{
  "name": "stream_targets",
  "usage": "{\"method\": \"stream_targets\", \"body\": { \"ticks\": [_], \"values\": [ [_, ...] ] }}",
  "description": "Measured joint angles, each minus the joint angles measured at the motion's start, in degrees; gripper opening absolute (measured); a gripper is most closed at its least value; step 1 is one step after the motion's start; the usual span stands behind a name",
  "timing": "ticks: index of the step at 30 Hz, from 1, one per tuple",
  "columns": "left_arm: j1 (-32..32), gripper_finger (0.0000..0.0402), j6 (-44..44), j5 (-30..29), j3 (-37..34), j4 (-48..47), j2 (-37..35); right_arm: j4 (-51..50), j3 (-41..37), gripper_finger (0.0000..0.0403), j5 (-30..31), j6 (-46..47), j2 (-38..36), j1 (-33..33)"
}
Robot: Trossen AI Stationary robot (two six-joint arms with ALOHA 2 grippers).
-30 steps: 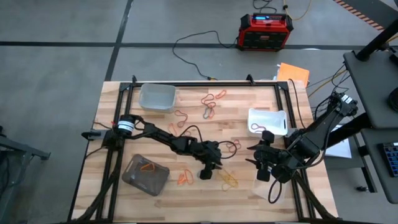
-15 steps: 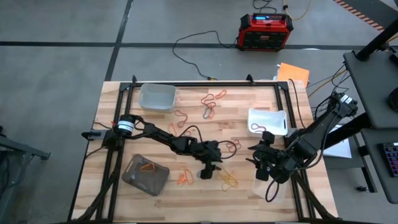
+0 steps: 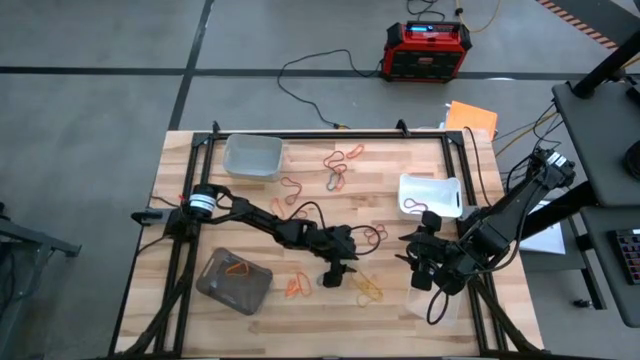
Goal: Sort rubber bands into baskets
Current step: Put the yellow rubber band into the gray bin
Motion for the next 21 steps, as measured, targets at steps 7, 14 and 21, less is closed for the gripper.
{"method": "stream_targets", "body": {
  "ticks": [7, 14, 21],
  "values": [
    [0.0, 0.0160, 0.6, -0.3, 0.0, 0.2, 0.0, 0.2, 0.0, 0.0201, 0.0, 0.0, 0.0, 0.0],
    [-0.5, 0.0160, 1.5, -1.2, 0.0, 0.4, 0.2, 0.3, 0.0, 0.0201, 0.0, 0.0, 0.0, 0.0],
    [-2.2, 0.0160, 1.5, -1.9, 2.9, 2.8, 4.6, 1.1, 0.0, 0.0201, 0.1, -0.3, 0.0, 0.0]
  ]
}}
